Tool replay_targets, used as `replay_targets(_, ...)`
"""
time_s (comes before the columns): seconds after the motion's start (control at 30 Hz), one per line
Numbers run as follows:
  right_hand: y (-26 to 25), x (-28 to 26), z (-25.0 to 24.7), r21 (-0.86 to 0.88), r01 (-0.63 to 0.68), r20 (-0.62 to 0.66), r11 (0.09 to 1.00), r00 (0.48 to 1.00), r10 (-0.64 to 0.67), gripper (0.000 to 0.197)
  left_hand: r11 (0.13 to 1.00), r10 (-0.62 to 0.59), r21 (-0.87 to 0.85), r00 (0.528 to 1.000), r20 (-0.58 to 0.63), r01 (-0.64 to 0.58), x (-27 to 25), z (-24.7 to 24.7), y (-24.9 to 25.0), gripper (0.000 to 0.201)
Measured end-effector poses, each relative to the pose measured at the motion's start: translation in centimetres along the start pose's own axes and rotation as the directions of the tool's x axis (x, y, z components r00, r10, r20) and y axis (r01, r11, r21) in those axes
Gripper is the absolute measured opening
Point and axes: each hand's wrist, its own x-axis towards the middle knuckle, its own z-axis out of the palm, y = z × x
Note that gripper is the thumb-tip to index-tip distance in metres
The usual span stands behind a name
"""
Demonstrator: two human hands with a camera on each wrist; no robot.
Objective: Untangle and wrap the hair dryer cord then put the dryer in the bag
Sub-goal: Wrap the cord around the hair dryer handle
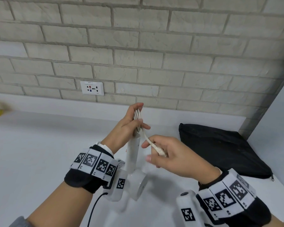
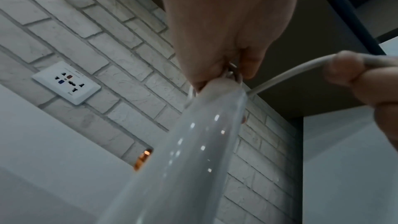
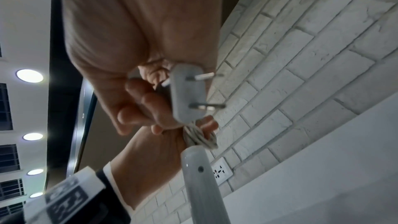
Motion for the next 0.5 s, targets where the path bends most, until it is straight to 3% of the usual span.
replay_targets(0.07, -0.7, 0.2, -0.9, -0.063, 0.034, -0.020, 0.997, 0.999, -0.035, 0.015, 0.995, -0.051, -0.083, 0.998, 0.047, 0.055, 0.0, -0.3, 0.2, 0.062)
replay_targets(0.17, -2.1, 1.0, -2.9, -0.347, 0.159, -0.023, 0.924, 0.984, -0.178, 0.016, 0.991, -0.038, -0.123, 0.988, 0.146, 0.057, -0.5, -0.3, 0.7, 0.073)
replay_targets(0.27, -3.5, 2.6, -4.9, -0.631, 0.241, -0.017, 0.738, 0.946, -0.323, 0.024, 0.999, -0.026, -0.040, 0.983, 0.184, 0.034, -0.6, 0.5, 0.9, 0.067)
replay_targets(0.33, -3.8, 4.2, -5.9, -0.692, 0.264, -0.003, 0.672, 0.929, -0.369, 0.028, 0.996, -0.038, -0.078, 0.987, 0.157, 0.051, -0.5, 1.3, 0.9, 0.053)
replay_targets(0.4, -3.3, 5.6, -6.4, -0.621, 0.269, 0.017, 0.737, 0.944, -0.330, 0.022, 0.983, -0.056, -0.164, 0.985, 0.164, 0.084, -0.6, 1.9, 1.1, 0.044)
replay_targets(0.5, -2.0, 7.1, -6.4, -0.358, 0.140, 0.024, 0.923, 0.990, -0.141, 0.021, 0.948, -0.077, -0.289, 0.979, 0.187, 0.130, -0.6, 1.7, 1.0, 0.048)
